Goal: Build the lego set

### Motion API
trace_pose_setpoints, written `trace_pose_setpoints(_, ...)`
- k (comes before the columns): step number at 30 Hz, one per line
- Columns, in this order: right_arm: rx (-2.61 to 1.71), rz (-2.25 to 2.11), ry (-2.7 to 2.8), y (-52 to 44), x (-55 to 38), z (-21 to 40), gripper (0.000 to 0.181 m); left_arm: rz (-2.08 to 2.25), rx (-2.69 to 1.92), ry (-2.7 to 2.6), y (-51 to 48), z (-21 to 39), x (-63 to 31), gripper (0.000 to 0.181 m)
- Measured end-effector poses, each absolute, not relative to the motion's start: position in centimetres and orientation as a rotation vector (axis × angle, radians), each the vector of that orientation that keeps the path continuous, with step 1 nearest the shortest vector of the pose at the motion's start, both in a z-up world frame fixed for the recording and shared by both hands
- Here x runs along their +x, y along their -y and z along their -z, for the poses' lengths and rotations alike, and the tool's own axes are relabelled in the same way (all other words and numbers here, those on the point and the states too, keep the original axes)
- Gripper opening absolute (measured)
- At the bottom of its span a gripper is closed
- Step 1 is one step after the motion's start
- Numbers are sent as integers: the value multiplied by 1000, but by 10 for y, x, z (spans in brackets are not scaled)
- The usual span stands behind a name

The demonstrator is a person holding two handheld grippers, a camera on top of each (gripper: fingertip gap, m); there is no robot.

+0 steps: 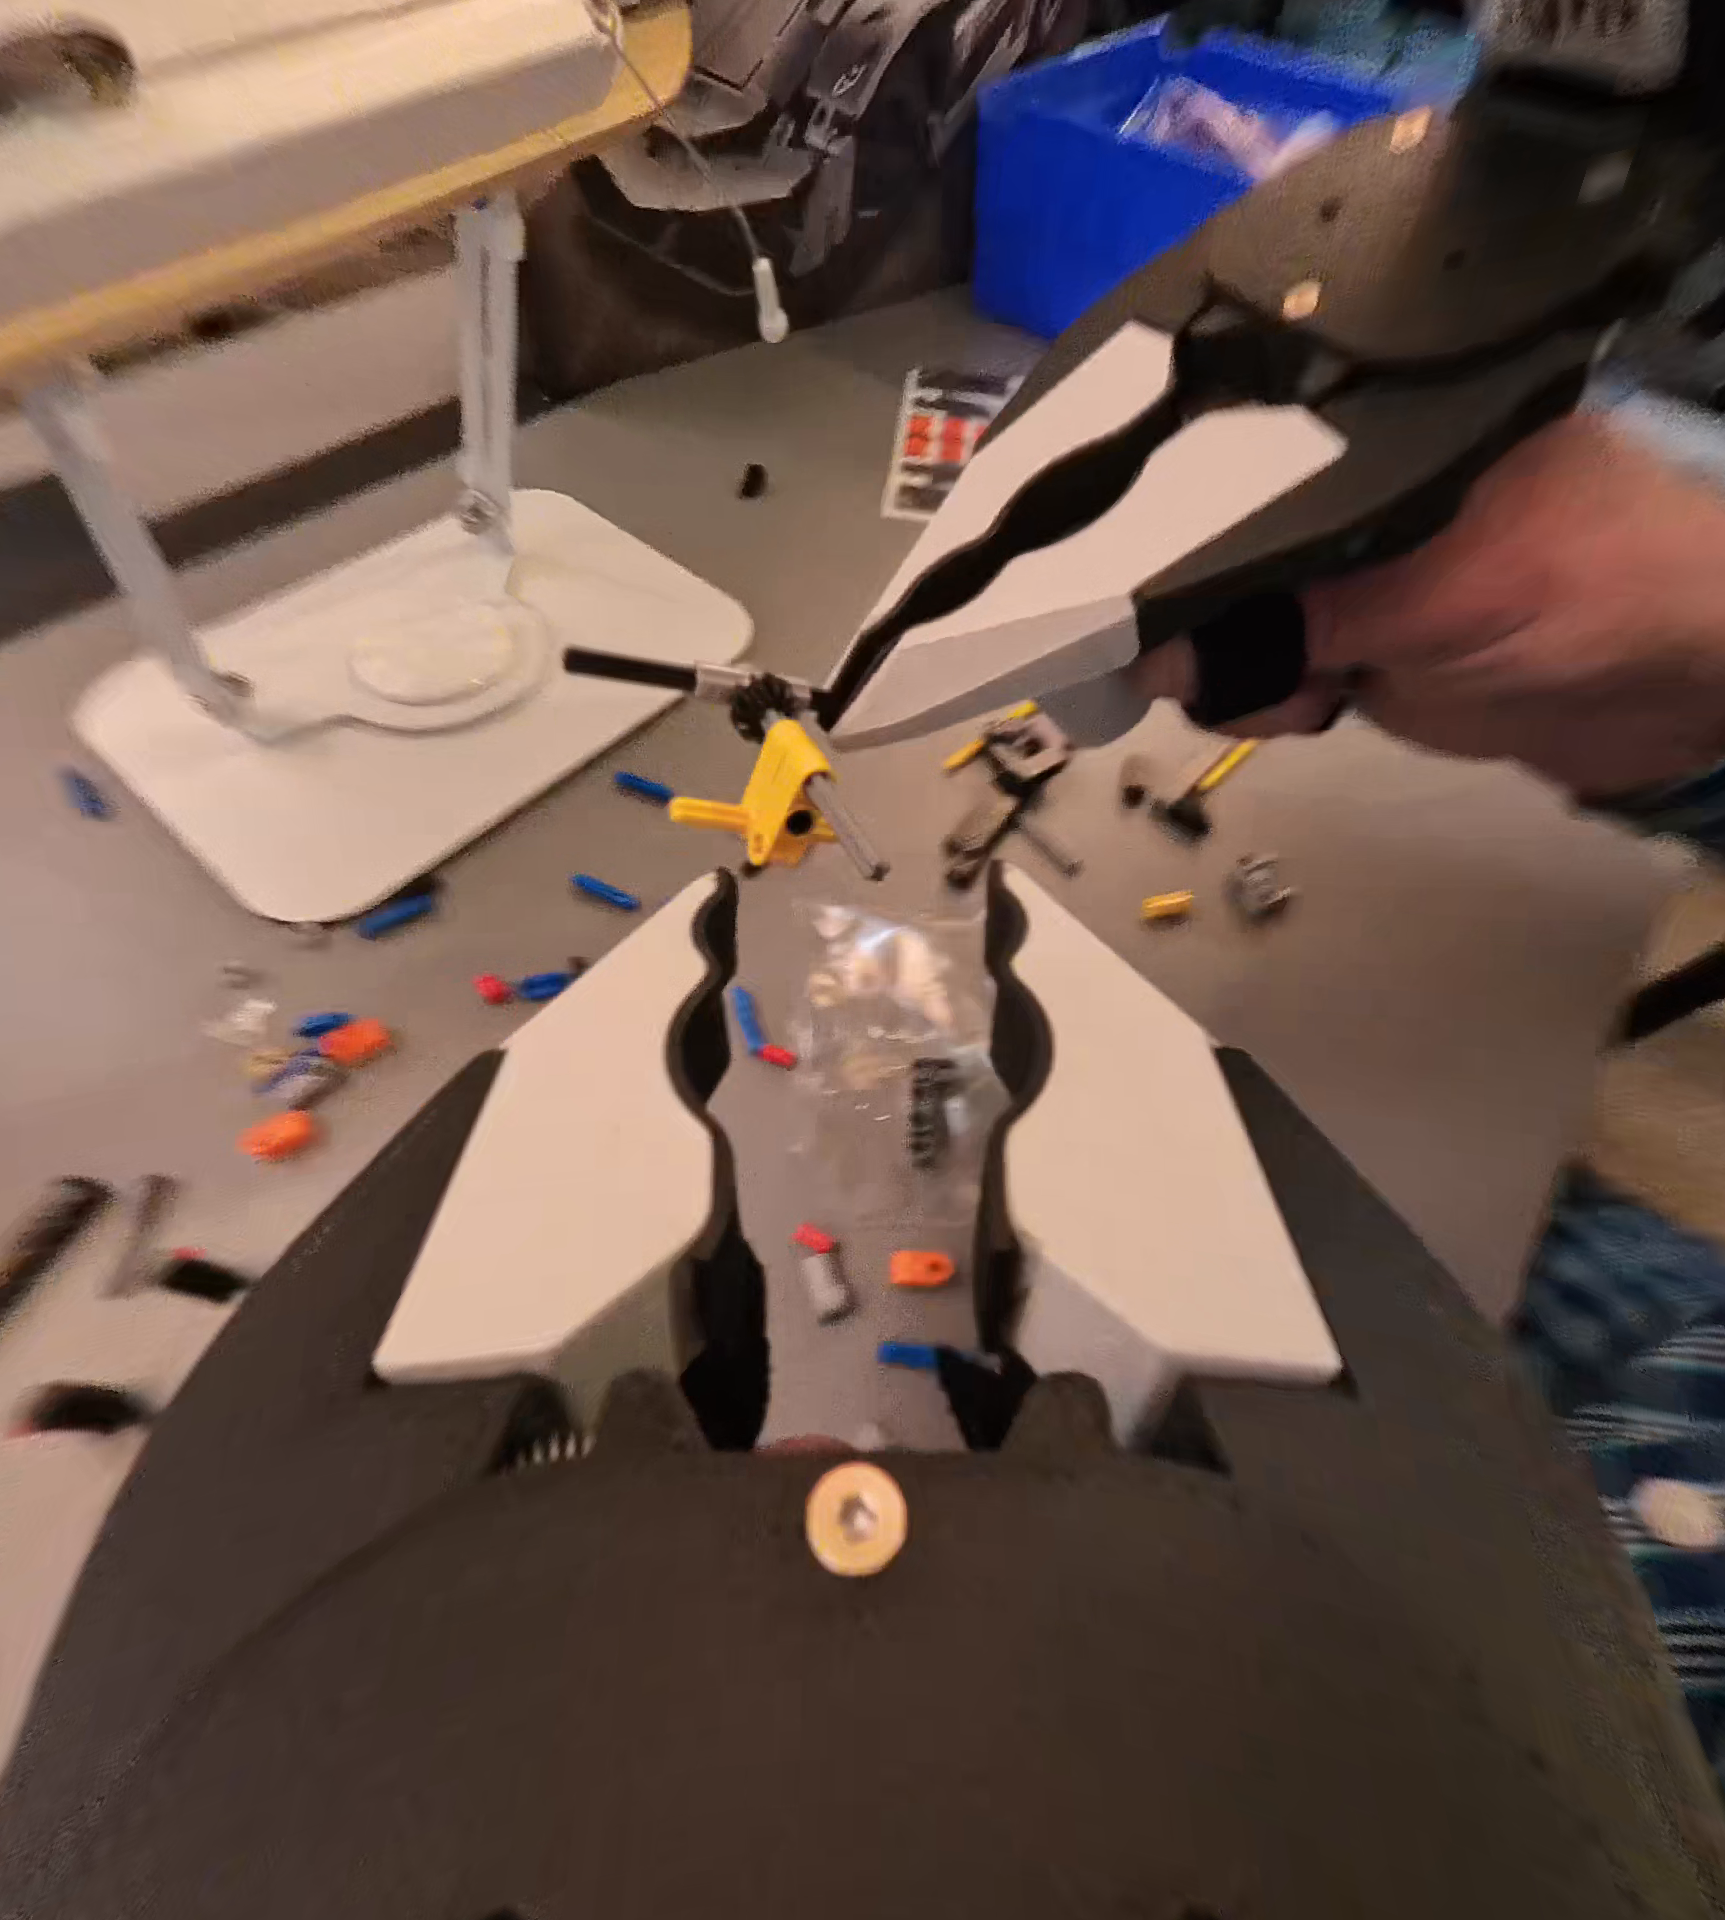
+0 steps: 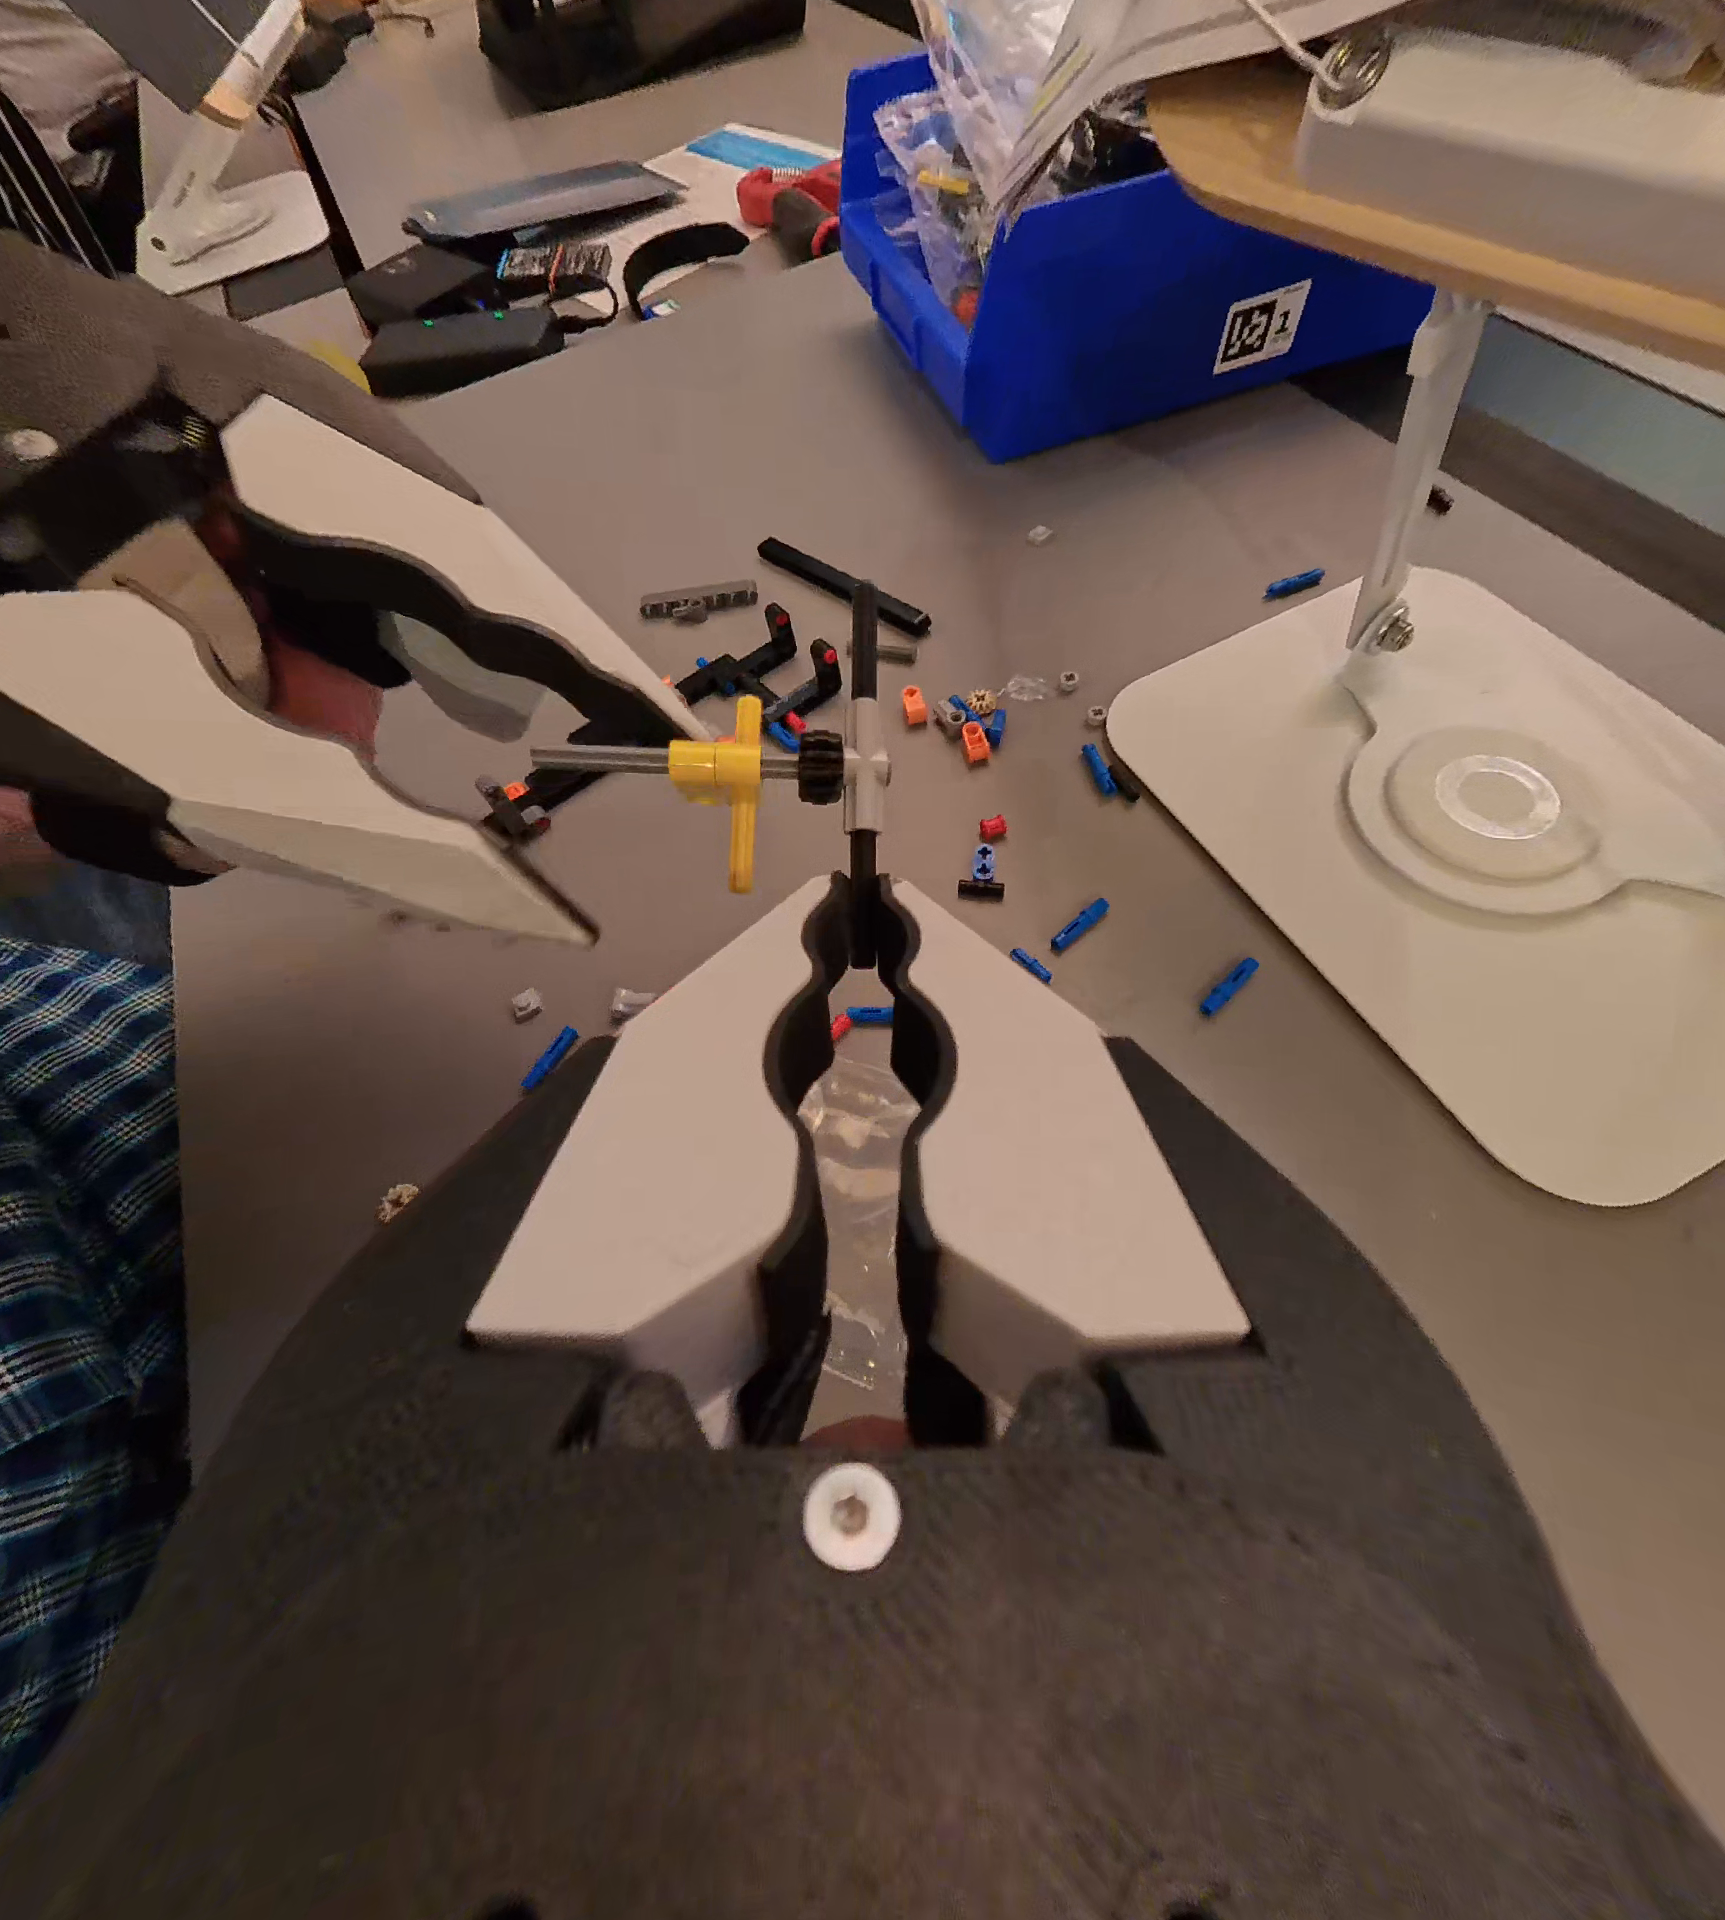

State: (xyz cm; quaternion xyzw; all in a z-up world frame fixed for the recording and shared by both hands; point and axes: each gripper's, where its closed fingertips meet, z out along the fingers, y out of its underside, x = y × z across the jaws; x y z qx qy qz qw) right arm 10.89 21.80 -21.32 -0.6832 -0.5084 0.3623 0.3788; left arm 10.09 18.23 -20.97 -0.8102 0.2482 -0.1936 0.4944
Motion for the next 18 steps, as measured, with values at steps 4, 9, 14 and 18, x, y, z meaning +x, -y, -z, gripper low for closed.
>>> trace_pose_setpoints(4,-1699,-915,1283,-218,108,207,1,946,-1928,-364,-184,198,111,59)
trace_pose_setpoints(9,-1640,-872,1280,-219,107,198,1,1182,-1857,-266,-189,186,115,44)
trace_pose_setpoints(14,-1617,-857,1274,-221,110,194,2,1122,-1842,-283,-193,183,114,33)
trace_pose_setpoints(18,-1622,-869,1265,-221,111,195,2,986,-1841,-327,-197,182,109,34)
